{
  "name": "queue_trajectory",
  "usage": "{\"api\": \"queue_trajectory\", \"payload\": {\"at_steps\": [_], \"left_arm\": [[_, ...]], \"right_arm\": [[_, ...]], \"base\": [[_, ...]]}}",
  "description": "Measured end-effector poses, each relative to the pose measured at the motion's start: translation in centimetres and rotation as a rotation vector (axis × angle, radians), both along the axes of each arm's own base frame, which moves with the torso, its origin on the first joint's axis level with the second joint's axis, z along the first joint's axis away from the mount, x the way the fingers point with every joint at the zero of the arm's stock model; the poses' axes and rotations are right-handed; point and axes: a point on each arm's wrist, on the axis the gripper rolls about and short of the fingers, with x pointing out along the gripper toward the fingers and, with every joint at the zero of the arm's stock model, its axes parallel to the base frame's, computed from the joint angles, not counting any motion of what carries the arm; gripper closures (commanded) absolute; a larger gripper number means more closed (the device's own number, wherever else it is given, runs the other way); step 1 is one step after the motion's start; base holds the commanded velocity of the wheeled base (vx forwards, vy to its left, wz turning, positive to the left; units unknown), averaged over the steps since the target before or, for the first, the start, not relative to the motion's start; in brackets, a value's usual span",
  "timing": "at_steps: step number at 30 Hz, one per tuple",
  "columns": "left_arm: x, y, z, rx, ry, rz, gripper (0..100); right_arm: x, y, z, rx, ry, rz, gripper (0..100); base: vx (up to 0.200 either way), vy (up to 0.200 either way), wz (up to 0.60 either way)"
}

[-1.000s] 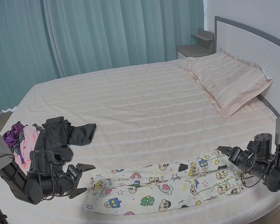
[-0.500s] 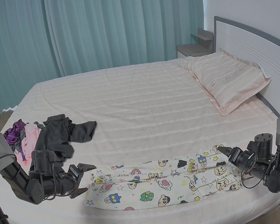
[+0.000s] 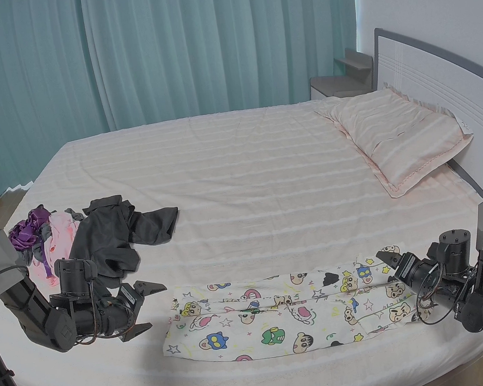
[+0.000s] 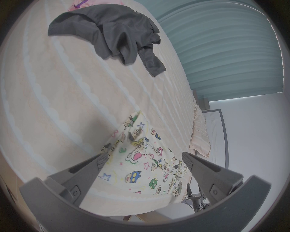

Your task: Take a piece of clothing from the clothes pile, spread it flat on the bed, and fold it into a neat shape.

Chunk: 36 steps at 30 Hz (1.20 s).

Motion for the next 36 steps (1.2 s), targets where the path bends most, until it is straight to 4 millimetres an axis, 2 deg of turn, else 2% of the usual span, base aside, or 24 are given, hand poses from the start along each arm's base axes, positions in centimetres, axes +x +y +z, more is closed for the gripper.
{"api": "queue_trajectory", "payload": {"at_steps": [10,14,21,26,31,36], "left_arm": [[-0.2,-0.7,0.1,0.005,-0.005,-0.031,0],[0.0,-2.5,0.5,0.019,-0.048,-0.106,0],[2.3,-5.8,1.4,0.102,-0.190,-0.276,0],[3.9,-9.0,0.3,0.168,-0.220,-0.412,0],[4.8,-10.3,-1.3,0.260,-0.253,-0.491,0],[5.2,-10.9,-3.0,0.357,-0.251,-0.497,0]], "right_arm": [[-0.1,0.1,0.4,0.001,-0.014,0.002,0],[-0.2,0.1,0.8,0.004,-0.026,0.006,0],[-0.5,0.4,1.2,0.007,-0.038,0.017,0],[-0.6,0.4,1.5,0.009,-0.044,0.022,0],[-0.7,0.5,1.5,0.009,-0.046,0.024,0],[-0.7,0.5,1.5,0.010,-0.045,0.026,0]], "base": [[0.000,0.020,0.00],[0.000,0.000,0.00],[0.000,0.000,0.00],[0.000,0.000,0.00],[0.000,0.000,0.00],[0.000,0.000,0.00]]}}
